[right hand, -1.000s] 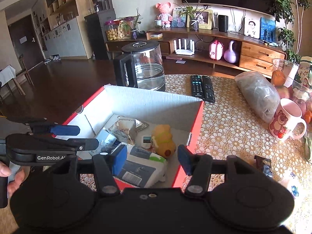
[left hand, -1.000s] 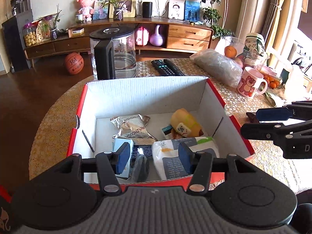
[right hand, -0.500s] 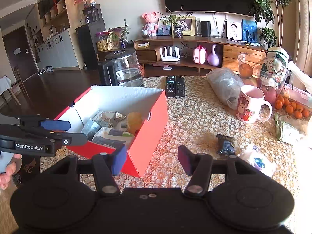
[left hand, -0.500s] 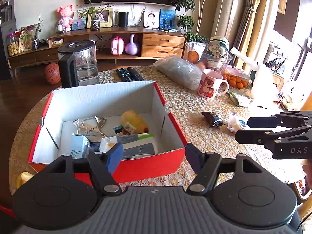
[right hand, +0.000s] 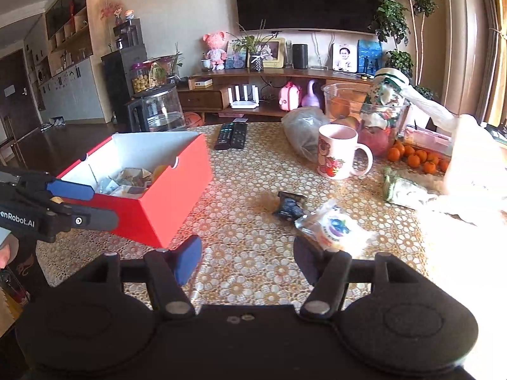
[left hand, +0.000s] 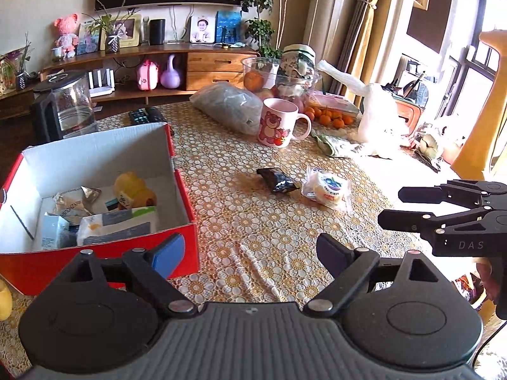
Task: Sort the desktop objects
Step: 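Withdraw both open tools from the box toward the remaining table items, then grasp the clear blueberry snack bag with the right tool while the left grasps the black packet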
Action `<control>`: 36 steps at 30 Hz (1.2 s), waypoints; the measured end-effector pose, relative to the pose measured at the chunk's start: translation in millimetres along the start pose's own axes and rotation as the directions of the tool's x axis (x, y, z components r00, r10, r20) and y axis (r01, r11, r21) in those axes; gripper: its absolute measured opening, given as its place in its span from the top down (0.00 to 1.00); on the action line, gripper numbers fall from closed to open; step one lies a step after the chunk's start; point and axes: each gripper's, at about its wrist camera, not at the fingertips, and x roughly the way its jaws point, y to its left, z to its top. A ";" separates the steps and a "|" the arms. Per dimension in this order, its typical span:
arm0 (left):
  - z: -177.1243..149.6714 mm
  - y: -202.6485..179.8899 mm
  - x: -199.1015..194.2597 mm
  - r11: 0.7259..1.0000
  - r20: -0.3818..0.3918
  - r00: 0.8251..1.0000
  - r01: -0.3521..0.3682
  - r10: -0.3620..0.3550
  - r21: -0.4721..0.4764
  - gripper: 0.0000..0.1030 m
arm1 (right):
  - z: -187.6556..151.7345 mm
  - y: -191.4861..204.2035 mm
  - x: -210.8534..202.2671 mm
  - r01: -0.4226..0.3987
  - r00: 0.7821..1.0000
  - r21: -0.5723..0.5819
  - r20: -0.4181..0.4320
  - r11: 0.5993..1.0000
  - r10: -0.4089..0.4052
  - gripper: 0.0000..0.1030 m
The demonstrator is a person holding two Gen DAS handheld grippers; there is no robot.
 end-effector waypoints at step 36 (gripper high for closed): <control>85.6 -36.4 244.0 0.998 -0.174 0.985 -0.018 0.006 -0.068 0.00 | -1.9 -100.4 132.5 0.064 0.995 -0.213 -0.062 0.975 -0.079 0.36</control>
